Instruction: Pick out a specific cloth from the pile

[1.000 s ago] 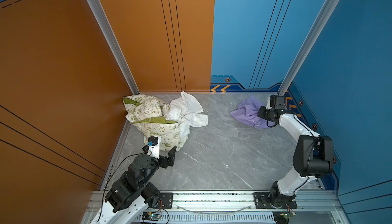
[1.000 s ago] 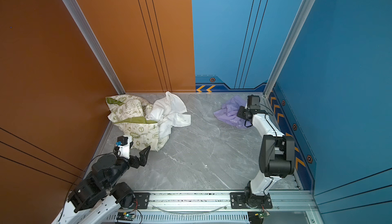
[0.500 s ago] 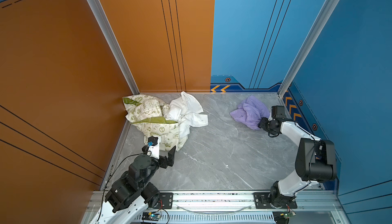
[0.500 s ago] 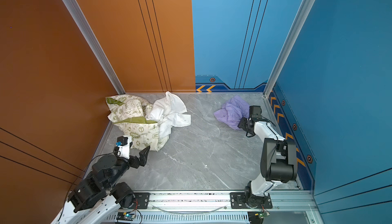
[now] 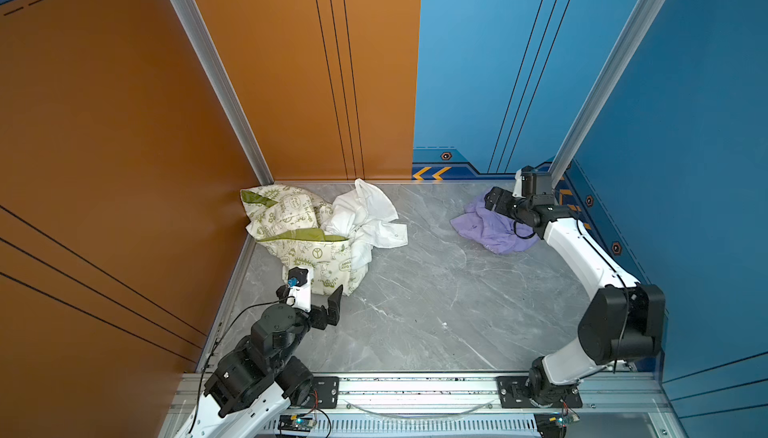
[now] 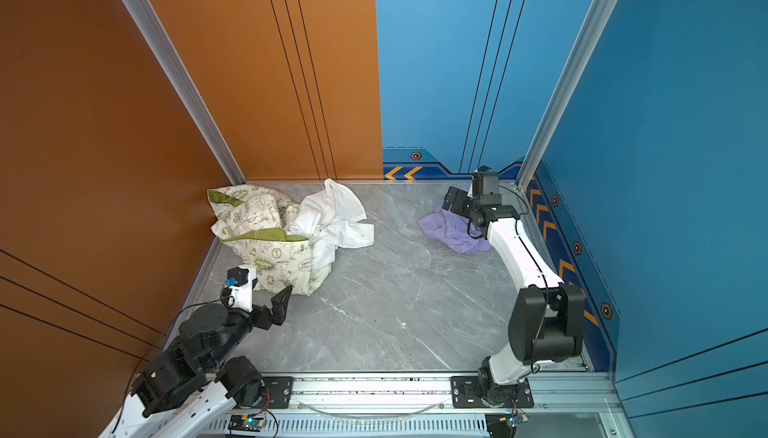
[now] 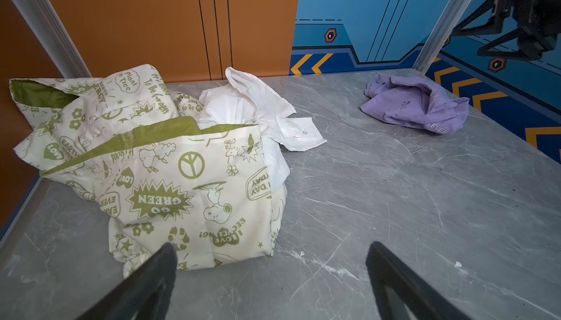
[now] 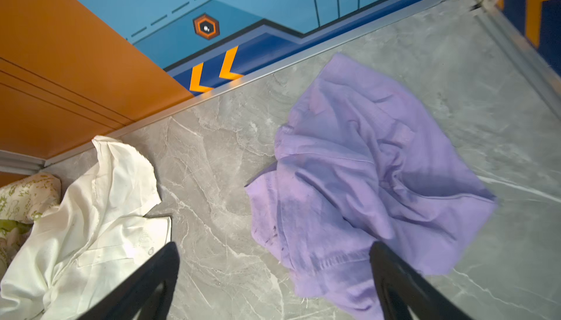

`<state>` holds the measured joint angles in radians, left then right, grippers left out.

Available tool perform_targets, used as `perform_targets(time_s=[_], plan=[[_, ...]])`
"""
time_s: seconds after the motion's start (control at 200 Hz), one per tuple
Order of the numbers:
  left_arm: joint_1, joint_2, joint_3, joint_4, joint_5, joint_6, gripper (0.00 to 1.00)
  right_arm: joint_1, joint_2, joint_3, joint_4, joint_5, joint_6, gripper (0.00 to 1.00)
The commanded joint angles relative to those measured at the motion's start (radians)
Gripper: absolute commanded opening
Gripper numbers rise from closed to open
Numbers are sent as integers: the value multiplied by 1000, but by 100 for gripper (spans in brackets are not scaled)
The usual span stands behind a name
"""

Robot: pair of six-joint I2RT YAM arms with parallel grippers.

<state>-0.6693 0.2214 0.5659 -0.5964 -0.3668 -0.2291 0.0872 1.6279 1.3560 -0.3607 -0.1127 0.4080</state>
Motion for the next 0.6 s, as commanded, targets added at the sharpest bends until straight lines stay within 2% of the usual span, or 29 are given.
perform_targets(time_s=[0.0, 0.21, 0.596], plan=[[-9, -16, 1, -17, -25, -1, 98, 17, 101, 37, -104, -46, -38, 99], [-11, -18, 2, -17, -28, -1, 98, 18, 205, 13, -116, -58, -43, 100], [-17, -17, 0, -17, -34, -6, 98, -49, 273, -123, -116, -115, -40, 99]])
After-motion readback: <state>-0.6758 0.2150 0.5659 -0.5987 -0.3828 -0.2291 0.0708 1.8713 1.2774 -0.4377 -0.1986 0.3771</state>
